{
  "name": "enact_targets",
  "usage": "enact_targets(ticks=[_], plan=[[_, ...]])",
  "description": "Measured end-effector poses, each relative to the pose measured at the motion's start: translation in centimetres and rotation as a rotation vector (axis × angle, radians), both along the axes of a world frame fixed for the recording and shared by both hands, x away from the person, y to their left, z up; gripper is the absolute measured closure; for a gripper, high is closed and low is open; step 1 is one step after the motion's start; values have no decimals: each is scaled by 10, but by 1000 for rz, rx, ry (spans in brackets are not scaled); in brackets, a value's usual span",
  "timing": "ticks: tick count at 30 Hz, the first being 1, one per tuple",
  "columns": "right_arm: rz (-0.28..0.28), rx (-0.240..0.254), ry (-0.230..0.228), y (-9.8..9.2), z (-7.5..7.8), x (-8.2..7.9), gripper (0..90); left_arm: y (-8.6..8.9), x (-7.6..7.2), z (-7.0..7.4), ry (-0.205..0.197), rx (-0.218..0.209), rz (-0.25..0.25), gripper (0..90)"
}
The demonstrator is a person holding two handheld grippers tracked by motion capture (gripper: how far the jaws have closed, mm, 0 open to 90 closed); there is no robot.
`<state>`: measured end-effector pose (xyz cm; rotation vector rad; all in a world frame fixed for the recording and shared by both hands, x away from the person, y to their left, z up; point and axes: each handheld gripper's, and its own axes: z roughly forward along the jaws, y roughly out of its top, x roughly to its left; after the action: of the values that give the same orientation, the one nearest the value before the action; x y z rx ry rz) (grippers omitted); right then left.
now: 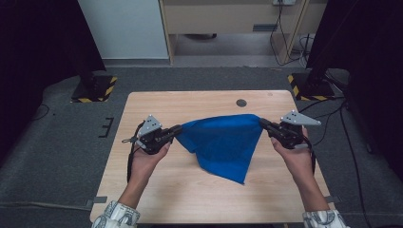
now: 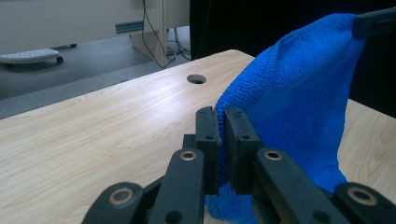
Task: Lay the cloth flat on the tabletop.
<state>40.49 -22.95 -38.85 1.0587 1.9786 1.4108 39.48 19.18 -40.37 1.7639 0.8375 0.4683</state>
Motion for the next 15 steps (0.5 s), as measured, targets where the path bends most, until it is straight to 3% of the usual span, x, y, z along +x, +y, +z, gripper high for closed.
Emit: enact_targets(ticks=[7,15], plan=[[12,11,-26,0,10,-10,887,3,-12,13,-23,-5,-12,847],[43,20,-77,-4,33,-38,886,3,-41,36,-50,-14,-15,847]])
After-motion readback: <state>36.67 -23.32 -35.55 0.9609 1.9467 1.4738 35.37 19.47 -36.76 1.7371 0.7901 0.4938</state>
